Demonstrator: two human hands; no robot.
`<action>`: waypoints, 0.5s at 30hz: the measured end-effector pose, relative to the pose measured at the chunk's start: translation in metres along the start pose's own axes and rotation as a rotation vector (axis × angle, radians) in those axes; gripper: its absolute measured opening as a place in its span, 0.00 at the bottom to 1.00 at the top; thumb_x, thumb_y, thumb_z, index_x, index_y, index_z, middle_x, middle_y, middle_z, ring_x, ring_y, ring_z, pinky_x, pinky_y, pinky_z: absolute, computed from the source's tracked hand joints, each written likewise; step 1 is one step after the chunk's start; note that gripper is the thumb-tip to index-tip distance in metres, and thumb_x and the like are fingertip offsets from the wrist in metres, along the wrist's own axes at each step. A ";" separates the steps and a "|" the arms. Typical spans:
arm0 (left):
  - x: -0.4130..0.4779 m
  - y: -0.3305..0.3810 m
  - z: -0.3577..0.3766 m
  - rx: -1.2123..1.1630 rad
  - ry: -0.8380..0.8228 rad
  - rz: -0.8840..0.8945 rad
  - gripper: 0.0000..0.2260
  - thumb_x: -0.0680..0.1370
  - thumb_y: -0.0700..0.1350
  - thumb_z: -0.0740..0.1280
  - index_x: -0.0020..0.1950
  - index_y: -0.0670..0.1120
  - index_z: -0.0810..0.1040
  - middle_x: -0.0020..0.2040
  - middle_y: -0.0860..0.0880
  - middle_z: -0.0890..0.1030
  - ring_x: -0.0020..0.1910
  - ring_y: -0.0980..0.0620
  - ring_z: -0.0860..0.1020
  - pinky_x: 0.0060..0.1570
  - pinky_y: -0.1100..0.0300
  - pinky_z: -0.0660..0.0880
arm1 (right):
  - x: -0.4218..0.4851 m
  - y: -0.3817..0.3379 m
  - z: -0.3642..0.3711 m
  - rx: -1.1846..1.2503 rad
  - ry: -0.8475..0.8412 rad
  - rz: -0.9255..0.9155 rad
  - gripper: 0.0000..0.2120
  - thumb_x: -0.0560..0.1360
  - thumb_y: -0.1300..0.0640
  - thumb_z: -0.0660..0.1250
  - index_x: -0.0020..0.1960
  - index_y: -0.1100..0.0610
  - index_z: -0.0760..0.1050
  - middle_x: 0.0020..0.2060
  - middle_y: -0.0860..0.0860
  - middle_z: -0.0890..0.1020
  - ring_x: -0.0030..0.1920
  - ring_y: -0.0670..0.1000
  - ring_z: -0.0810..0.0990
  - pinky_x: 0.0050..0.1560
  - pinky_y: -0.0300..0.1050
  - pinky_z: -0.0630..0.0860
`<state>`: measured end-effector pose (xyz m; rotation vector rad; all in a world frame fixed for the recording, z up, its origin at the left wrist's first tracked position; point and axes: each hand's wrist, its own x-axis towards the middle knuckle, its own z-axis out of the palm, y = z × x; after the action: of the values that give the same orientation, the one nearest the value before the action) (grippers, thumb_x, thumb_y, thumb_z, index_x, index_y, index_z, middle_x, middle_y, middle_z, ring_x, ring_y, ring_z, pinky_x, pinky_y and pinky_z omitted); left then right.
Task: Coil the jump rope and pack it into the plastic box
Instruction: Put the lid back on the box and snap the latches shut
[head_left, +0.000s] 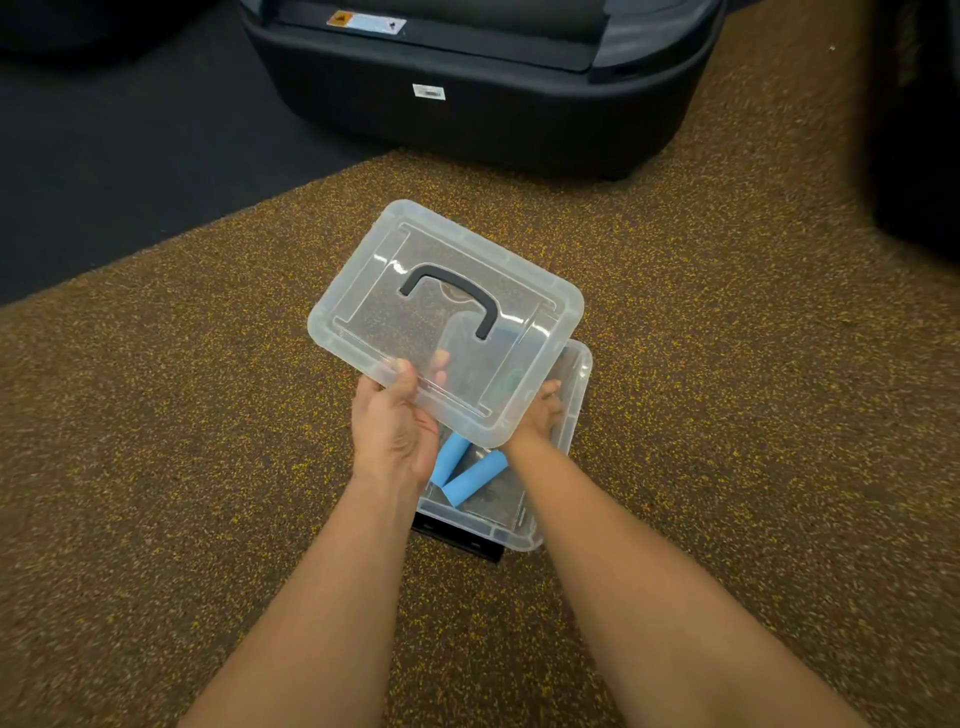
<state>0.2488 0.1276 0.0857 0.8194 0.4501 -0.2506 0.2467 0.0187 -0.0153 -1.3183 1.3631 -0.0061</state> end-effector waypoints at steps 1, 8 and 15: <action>0.001 0.002 -0.001 0.007 -0.018 -0.004 0.12 0.80 0.32 0.58 0.63 0.40 0.68 0.47 0.44 0.73 0.39 0.48 0.84 0.51 0.52 0.78 | -0.005 -0.003 -0.001 0.050 -0.020 0.029 0.26 0.82 0.48 0.44 0.76 0.59 0.50 0.74 0.60 0.61 0.71 0.62 0.64 0.70 0.56 0.61; -0.005 0.004 0.001 -0.001 -0.020 -0.025 0.14 0.80 0.33 0.58 0.66 0.39 0.67 0.58 0.39 0.72 0.41 0.48 0.84 0.52 0.52 0.79 | -0.039 -0.022 -0.042 0.319 -0.297 -0.177 0.10 0.78 0.54 0.58 0.49 0.53 0.78 0.42 0.52 0.83 0.47 0.57 0.82 0.46 0.52 0.81; -0.011 0.004 0.007 -0.018 -0.054 -0.039 0.14 0.79 0.32 0.58 0.65 0.39 0.68 0.60 0.37 0.72 0.44 0.47 0.84 0.56 0.47 0.77 | -0.087 -0.026 -0.090 0.606 -0.526 -0.233 0.24 0.78 0.40 0.54 0.58 0.57 0.76 0.50 0.61 0.83 0.51 0.61 0.81 0.53 0.59 0.77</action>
<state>0.2428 0.1257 0.0974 0.7849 0.4176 -0.3033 0.1751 0.0077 0.0894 -0.8670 0.6744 -0.2026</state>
